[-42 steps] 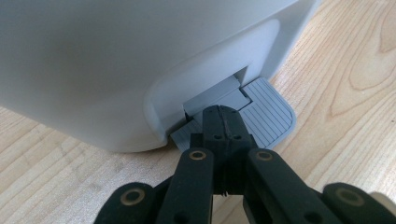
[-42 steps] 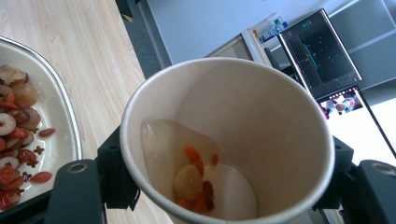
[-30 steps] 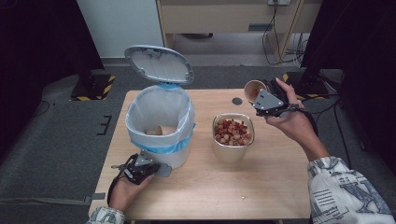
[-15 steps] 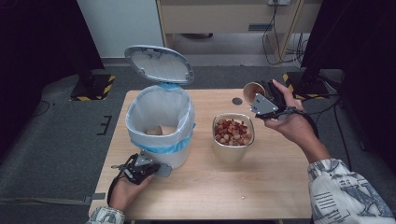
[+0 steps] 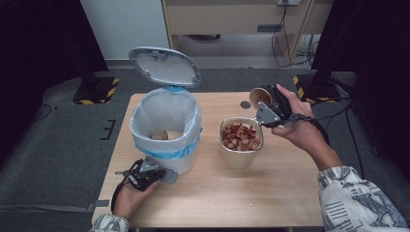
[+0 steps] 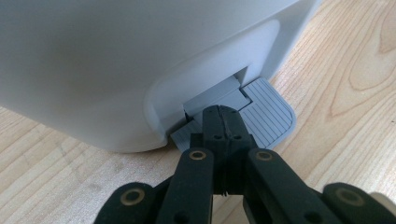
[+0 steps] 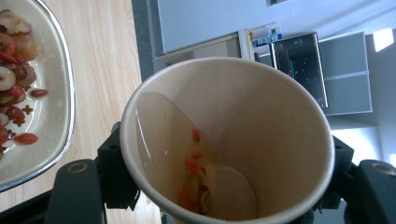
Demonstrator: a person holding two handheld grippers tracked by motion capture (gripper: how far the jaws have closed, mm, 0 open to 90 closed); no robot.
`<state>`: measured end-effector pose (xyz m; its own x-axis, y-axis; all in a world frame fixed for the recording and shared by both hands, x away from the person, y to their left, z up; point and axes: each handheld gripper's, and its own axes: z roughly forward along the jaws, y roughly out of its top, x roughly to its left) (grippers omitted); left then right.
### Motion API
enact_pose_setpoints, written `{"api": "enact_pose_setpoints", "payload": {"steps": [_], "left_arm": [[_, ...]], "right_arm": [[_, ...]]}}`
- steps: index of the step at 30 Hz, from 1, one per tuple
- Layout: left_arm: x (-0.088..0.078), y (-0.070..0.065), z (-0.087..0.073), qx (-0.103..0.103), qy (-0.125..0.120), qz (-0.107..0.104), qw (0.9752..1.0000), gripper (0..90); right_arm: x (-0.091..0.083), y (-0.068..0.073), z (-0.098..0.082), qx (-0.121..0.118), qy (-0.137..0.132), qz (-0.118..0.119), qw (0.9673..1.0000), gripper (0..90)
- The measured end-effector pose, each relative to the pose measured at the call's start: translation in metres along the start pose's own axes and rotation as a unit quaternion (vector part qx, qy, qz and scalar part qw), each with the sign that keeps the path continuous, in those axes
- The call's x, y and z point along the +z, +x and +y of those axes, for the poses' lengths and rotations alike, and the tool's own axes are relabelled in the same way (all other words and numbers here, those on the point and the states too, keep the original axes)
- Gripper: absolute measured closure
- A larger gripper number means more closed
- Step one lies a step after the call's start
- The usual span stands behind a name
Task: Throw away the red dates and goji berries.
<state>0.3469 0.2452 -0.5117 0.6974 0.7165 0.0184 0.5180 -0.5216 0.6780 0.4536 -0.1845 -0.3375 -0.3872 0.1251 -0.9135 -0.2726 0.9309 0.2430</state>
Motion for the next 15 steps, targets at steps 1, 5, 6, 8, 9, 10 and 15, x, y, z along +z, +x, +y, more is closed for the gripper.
{"api": "enact_pose_setpoints", "payload": {"steps": [1, 5, 6, 8, 9, 10, 15], "left_arm": [[0.0, 0.0, 0.0, 0.0, 0.0, 0.0, 1.0, 89.9], [0.0, 0.0001, -0.0001, 0.0, 0.0, 0.0, 1.0, 89.8], [0.0, 0.0001, -0.0001, 0.0, 0.0, 0.0, 1.0, 89.8], [0.0, 0.0001, -0.0001, 0.0, 0.0, 0.0, 1.0, 89.9], [0.0, 0.0001, 0.0, 0.0, 0.0, 0.0, 1.0, 89.9], [0.0, 0.0001, -0.0001, 0.0, 0.0, 0.0, 1.0, 89.9], [0.0, 0.0001, -0.0001, 0.0, 0.0, 0.0, 1.0, 89.9]], "right_arm": [[-0.0003, 0.0004, 0.0006, -0.002, 0.001, 0.0, 1.0, 28.1], [-0.001, 0.0002, 0.0021, -0.012, 0.001, 0.0, 0.9999, 28.0], [-0.001, 0.0005, 0.0024, -0.012, 0.002, -0.001, 0.9999, 28.0], [-0.001, 0.0008, 0.0028, -0.018, 0.004, -0.002, 0.9998, 28.1], [-0.001, 0.0008, 0.0028, -0.018, 0.004, -0.002, 0.9998, 28.1], [-0.0011, 0.0007, 0.003, -0.021, 0.003, -0.002, 0.9998, 28.0], [-0.0024, -0.0007, 0.0036, -0.031, 0.005, -0.006, 0.9995, 28.1]]}}
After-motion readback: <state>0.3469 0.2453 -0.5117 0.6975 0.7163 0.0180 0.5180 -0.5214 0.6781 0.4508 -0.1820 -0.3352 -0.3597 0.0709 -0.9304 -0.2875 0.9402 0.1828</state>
